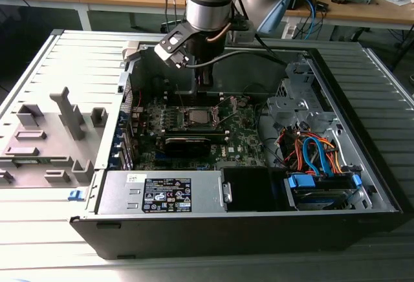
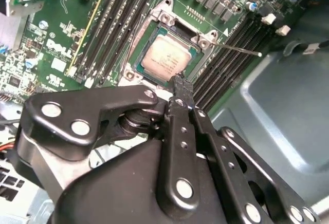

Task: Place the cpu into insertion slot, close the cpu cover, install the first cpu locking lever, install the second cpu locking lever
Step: 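Place the cpu into insertion slot, then close the cpu cover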

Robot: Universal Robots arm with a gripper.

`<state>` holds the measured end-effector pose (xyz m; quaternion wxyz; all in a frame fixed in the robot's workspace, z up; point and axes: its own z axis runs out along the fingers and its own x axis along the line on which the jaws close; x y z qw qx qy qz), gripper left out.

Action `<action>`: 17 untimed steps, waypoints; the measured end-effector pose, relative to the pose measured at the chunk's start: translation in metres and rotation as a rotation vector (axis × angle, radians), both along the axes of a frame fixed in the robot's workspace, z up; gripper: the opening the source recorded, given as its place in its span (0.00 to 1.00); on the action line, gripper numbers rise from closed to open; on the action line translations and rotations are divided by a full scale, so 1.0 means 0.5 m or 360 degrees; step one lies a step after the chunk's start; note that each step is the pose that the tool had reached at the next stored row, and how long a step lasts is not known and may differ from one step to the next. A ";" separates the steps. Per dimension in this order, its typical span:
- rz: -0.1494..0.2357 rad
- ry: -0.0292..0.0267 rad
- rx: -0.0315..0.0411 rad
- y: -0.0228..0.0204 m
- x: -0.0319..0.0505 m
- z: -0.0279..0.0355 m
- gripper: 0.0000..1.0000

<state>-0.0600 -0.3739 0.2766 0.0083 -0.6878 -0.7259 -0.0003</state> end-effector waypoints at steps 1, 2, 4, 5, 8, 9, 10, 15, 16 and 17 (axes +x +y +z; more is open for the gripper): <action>0.0000 0.00000 0.0001 0.0000 0.000 0.008 0.11; 0.0000 0.00000 0.0001 0.0000 0.000 0.014 0.11; 0.0000 -0.00001 0.0004 0.0000 0.000 0.022 0.11; 0.0000 -0.00003 0.0004 0.0000 0.000 0.022 0.11; 0.0000 -0.00001 0.0004 0.0000 0.000 0.022 0.11; 0.0000 0.00000 0.0004 0.0000 0.000 0.022 0.11; 0.0000 0.00000 0.0004 0.0000 0.000 0.022 0.11; 0.0000 0.00002 0.0004 -0.0004 0.000 0.023 0.11; 0.0000 0.00002 0.0004 -0.0014 0.000 0.023 0.11; 0.0000 0.00000 0.0004 -0.0050 0.000 0.022 0.11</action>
